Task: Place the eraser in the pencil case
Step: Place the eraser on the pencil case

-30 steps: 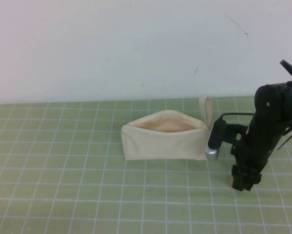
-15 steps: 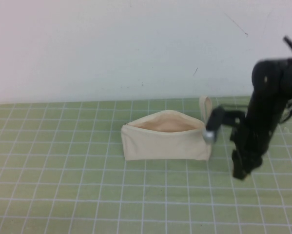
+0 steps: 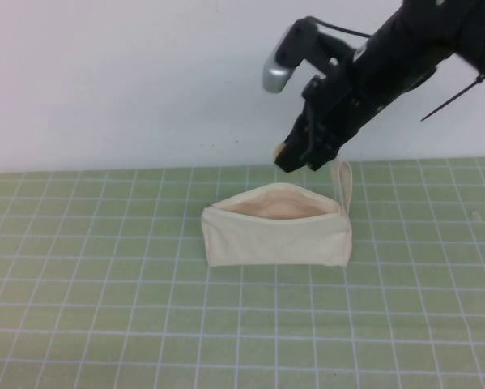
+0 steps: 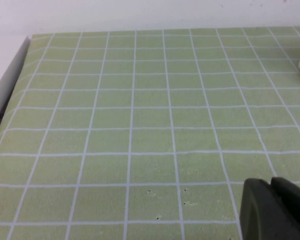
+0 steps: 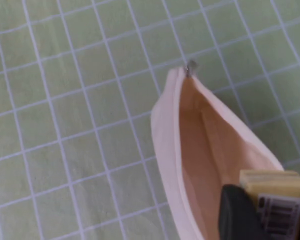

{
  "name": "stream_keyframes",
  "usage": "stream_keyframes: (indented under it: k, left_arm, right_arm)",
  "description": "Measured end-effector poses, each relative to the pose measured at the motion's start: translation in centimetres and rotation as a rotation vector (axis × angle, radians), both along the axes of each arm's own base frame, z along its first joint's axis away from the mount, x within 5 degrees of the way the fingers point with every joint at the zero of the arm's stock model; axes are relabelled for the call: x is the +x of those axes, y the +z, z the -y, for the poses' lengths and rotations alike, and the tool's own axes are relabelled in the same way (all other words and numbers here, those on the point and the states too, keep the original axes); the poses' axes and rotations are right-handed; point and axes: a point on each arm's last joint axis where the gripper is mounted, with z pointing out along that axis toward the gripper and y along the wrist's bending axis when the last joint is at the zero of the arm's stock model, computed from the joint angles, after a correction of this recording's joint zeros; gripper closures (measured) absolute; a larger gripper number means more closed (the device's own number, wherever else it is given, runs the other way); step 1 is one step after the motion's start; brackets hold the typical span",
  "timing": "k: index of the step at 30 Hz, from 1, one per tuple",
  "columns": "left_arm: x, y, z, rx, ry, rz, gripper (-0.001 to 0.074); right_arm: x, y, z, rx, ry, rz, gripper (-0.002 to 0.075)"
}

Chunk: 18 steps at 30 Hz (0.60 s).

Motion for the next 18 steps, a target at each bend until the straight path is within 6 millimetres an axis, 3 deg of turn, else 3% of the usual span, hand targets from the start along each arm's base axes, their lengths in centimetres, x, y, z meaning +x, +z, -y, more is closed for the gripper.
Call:
stream_keyframes:
  k: [8, 13, 18]
  left_arm:
    - [0.0, 0.0, 0.0, 0.0, 0.0, 0.0, 0.0736]
    - [0.0, 0.0, 0.0, 0.0, 0.0, 0.0, 0.0736]
    - [0.0, 0.0, 0.0, 0.0, 0.0, 0.0, 0.0736]
  right_arm:
    - [1.4, -4.0, -1.1, -0.022, 0.015, -0.057, 0.0489]
    - [1.6, -4.0, -1.2, -0.014, 0.002, -0.044, 0.0438]
    - [1.5, -2.5, -1.1, 0.005, -0.002, -0.008, 0.043]
